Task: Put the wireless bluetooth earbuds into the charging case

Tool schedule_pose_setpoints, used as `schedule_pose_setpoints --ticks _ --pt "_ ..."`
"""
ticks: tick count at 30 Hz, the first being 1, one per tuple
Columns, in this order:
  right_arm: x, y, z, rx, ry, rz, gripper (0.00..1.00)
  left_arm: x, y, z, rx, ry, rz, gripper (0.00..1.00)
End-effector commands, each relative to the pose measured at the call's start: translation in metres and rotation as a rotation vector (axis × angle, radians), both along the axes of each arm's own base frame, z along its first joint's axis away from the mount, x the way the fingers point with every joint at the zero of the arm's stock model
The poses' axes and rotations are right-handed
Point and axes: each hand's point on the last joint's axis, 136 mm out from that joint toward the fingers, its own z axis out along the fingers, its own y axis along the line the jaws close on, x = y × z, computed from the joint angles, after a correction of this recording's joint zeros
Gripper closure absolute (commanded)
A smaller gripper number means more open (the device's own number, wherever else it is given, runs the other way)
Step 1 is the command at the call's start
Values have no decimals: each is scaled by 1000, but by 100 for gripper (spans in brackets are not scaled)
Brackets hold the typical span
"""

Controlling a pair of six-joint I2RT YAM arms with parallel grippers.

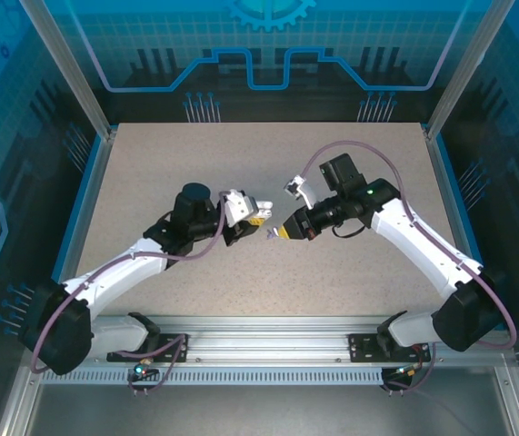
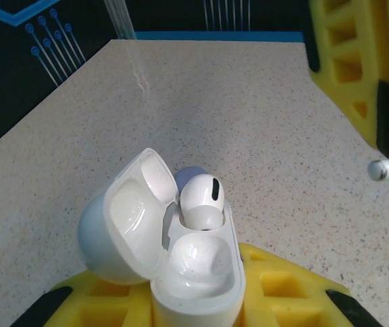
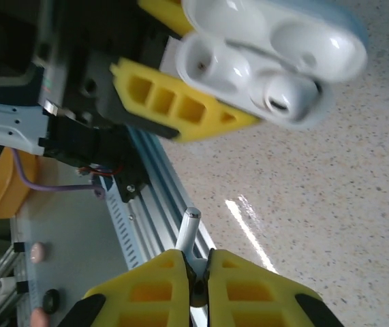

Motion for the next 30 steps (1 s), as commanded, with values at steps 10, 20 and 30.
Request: schedule_pose_setpoints --ticks 10,20,30 --pt "-2 4 34 105 93 1 91 7 -14 4 124 -214 11 93" --pt "10 -4 26 60 96 -54 92 3 -17 8 126 -206 0 92" --pt "37 -34 -50 -84 149 -241 96 25 12 -14 109 24 230 93"
